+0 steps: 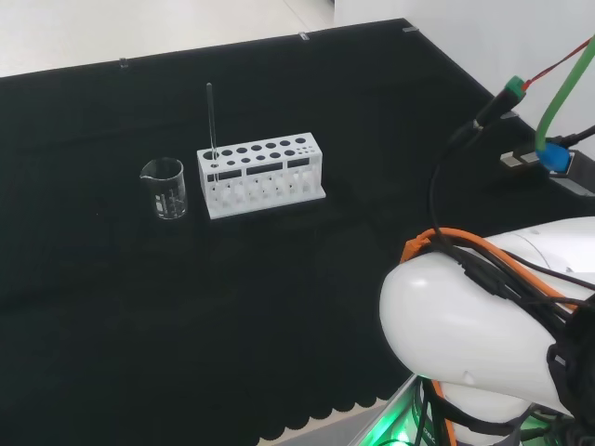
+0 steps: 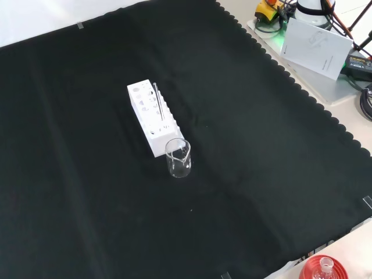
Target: Take the glass rod from the white test tube rack.
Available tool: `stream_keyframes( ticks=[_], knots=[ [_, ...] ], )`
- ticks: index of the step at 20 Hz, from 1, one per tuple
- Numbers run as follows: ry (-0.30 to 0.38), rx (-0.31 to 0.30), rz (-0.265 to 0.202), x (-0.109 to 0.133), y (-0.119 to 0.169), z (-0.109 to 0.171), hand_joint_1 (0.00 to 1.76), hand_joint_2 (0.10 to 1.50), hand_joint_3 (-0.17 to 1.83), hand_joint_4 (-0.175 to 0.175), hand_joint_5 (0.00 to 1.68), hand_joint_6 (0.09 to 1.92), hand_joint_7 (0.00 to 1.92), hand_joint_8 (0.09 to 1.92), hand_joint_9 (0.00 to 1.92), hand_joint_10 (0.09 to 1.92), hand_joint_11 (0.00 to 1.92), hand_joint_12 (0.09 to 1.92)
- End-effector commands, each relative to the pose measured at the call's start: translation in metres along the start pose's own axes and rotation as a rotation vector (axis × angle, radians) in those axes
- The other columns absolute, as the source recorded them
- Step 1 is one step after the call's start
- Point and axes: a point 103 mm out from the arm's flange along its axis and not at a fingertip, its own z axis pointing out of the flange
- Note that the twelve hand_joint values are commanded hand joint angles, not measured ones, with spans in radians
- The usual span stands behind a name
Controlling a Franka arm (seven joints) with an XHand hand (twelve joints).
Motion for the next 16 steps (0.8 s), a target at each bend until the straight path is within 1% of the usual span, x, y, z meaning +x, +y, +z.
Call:
stream_keyframes(
  ticks=[1,4,6,7,9,10,14,15,16],
  knots=[
    [-0.003,0.025,0.005,-0.008,-0.002,0.002,0.46,0.95,0.31,0.019,0.02,0.09,0.00,0.17,0.15,0.09,0.00,0.71],
    [0.000,0.026,0.000,-0.006,-0.002,0.002,0.45,0.94,0.30,0.027,0.01,0.09,0.00,0.16,0.14,0.09,0.00,0.71],
    [0.000,0.030,-0.003,-0.004,-0.002,0.003,0.44,0.93,0.29,0.042,0.01,0.09,0.00,0.15,0.14,0.09,0.00,0.72],
    [0.007,0.031,-0.004,-0.004,-0.002,0.003,0.43,0.93,0.28,0.050,0.02,0.09,0.00,0.14,0.11,0.11,0.00,0.73],
    [0.009,0.035,-0.006,-0.004,-0.002,0.004,0.42,0.92,0.26,0.063,0.02,0.09,0.00,0.13,0.04,0.31,0.00,0.76],
    [0.013,0.034,-0.004,-0.004,-0.001,0.005,0.42,0.92,0.26,0.068,0.02,0.09,0.00,0.13,0.02,0.36,0.00,0.76],
    [0.022,0.037,-0.001,-0.003,0.000,0.006,0.41,0.91,0.25,0.075,0.03,0.09,0.00,0.13,0.00,0.41,0.00,0.78],
    [0.003,0.038,-0.006,0.003,0.000,0.006,0.41,0.91,0.25,0.075,0.03,0.09,0.00,0.13,0.00,0.41,0.00,0.78],
    [0.001,0.040,-0.015,0.003,0.000,0.007,0.41,0.91,0.25,0.075,0.03,0.09,0.01,0.14,0.00,0.41,0.00,0.78]
  ],
)
